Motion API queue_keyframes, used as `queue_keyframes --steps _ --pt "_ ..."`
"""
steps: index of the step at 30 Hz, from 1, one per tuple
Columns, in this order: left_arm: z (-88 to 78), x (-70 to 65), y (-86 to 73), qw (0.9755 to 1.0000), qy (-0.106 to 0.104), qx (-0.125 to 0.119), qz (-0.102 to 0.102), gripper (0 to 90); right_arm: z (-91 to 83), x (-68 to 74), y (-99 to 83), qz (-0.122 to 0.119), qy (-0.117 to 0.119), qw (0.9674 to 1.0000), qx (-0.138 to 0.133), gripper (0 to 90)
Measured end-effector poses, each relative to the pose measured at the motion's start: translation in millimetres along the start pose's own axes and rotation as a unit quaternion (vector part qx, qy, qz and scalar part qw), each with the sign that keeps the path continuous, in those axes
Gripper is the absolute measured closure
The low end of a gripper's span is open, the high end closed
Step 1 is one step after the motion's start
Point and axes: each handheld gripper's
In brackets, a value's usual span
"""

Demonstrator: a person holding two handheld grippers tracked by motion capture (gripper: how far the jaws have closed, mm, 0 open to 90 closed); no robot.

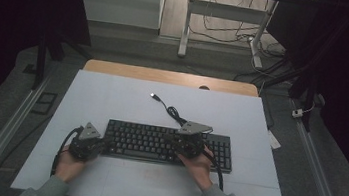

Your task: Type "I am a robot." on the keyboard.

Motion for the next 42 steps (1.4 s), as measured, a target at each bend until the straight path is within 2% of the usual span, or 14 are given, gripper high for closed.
queue_keyframes --steps 15,23,31,39,42 --pt "6.2 3.0 -0.2 0.9999 0.008 0.014 0.003 88.7 12.6 -1.8 5.6 0.006 0.007 0.9998 0.015 89.4" --pt "7.5 2.9 -0.7 0.9999 0.010 0.013 0.004 88.7 23.5 -2.1 6.2 0.002 0.003 0.9993 0.038 89.4" --pt "8.4 2.7 -0.9 0.9998 0.010 0.019 0.007 88.7 34.2 -1.6 9.8 -0.001 0.005 0.9990 0.043 89.3" --pt "9.1 2.8 -1.0 0.9997 0.008 0.021 0.009 88.8 45.0 -1.9 13.5 -0.002 -0.003 0.9983 0.057 89.4" --pt "9.1 2.9 -1.1 0.9997 0.008 0.021 0.010 88.7 50.6 -2.5 12.7 -0.005 -0.011 0.9972 0.073 89.4"
Point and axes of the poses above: each handheld gripper's, and its own axes: z roughly forward along the jaws, y roughly out of its top, x roughly to its left, and after that the axes turned 6 degrees about x, right-handed
